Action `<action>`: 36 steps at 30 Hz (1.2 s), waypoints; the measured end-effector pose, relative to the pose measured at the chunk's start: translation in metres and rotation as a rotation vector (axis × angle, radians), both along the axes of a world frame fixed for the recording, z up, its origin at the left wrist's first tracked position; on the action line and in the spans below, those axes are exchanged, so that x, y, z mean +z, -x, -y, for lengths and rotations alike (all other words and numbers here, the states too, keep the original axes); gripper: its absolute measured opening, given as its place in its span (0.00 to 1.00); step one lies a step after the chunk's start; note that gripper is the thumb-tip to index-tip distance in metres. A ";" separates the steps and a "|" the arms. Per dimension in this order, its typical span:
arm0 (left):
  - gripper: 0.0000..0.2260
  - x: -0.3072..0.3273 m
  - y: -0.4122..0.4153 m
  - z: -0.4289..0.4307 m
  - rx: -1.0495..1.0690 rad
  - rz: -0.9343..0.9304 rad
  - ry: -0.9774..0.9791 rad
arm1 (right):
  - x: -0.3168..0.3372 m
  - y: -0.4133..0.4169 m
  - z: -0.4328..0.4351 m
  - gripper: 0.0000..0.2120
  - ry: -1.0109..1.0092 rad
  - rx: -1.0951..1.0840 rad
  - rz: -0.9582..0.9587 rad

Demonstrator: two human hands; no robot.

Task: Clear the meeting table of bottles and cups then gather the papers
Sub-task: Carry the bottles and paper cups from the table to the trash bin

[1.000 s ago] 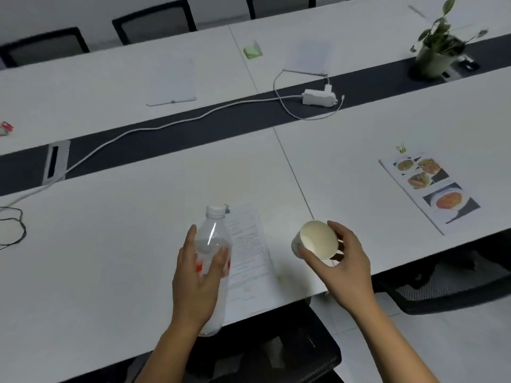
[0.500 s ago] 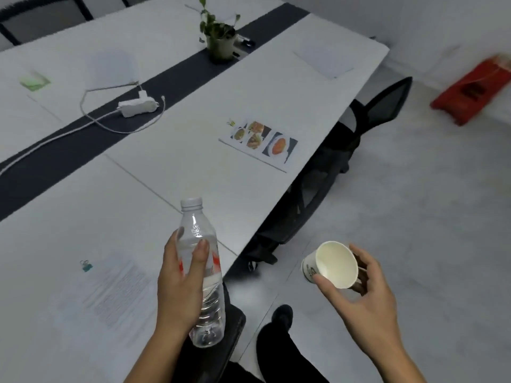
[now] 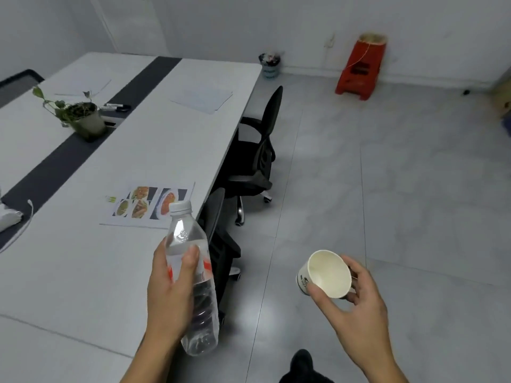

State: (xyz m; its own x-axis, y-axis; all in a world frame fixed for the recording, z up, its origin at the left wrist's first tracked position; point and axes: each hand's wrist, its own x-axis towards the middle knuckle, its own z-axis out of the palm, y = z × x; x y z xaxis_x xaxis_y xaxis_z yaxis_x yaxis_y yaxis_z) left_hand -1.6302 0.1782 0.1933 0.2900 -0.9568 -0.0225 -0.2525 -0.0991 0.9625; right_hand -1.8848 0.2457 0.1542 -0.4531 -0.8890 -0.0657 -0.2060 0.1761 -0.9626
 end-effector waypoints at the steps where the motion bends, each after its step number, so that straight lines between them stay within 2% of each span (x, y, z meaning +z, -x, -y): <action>1: 0.26 0.002 0.019 0.013 -0.006 0.005 0.003 | 0.000 0.017 0.014 0.34 0.011 0.000 -0.001; 4: 0.28 0.010 0.065 0.051 -0.034 0.040 0.024 | 0.007 0.064 0.058 0.34 0.027 0.011 -0.001; 9: 0.23 0.021 0.114 0.114 0.001 0.060 0.047 | 0.020 0.120 0.139 0.36 0.041 0.040 -0.006; 14: 0.30 -0.004 0.146 0.198 0.032 0.027 0.034 | 0.002 0.156 0.237 0.36 0.035 0.068 -0.009; 19: 0.26 -0.026 0.194 0.327 0.017 -0.034 -0.001 | -0.013 0.203 0.347 0.37 0.010 0.012 -0.074; 23: 0.27 -0.005 0.240 0.443 -0.085 -0.043 0.028 | 0.006 0.249 0.435 0.37 0.028 -0.070 -0.111; 26: 0.12 0.015 0.289 0.525 -0.196 -0.027 0.019 | 0.018 0.286 0.494 0.37 0.029 -0.134 -0.082; 27: 0.10 0.019 0.307 0.551 -0.225 -0.028 0.025 | 0.018 0.299 0.512 0.38 0.034 -0.157 -0.066; 31: 0.25 0.006 0.369 0.652 -0.261 0.010 0.054 | -0.001 0.357 0.588 0.38 0.031 -0.247 -0.029; 33: 0.24 -0.007 0.404 0.699 -0.256 0.013 0.041 | -0.017 0.392 0.635 0.38 0.028 -0.266 -0.019; 36: 0.17 -0.015 0.458 0.764 -0.257 0.032 -0.001 | -0.034 0.445 0.709 0.38 0.016 -0.243 0.006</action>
State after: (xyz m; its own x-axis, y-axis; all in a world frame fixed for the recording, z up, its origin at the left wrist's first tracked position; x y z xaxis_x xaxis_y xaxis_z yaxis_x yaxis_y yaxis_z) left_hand -2.0886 -0.5863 0.1780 0.0375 -0.9991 -0.0180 -0.2994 -0.0284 0.9537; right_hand -2.3301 -0.4636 0.1203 -0.6532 -0.7551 -0.0558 -0.1538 0.2044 -0.9667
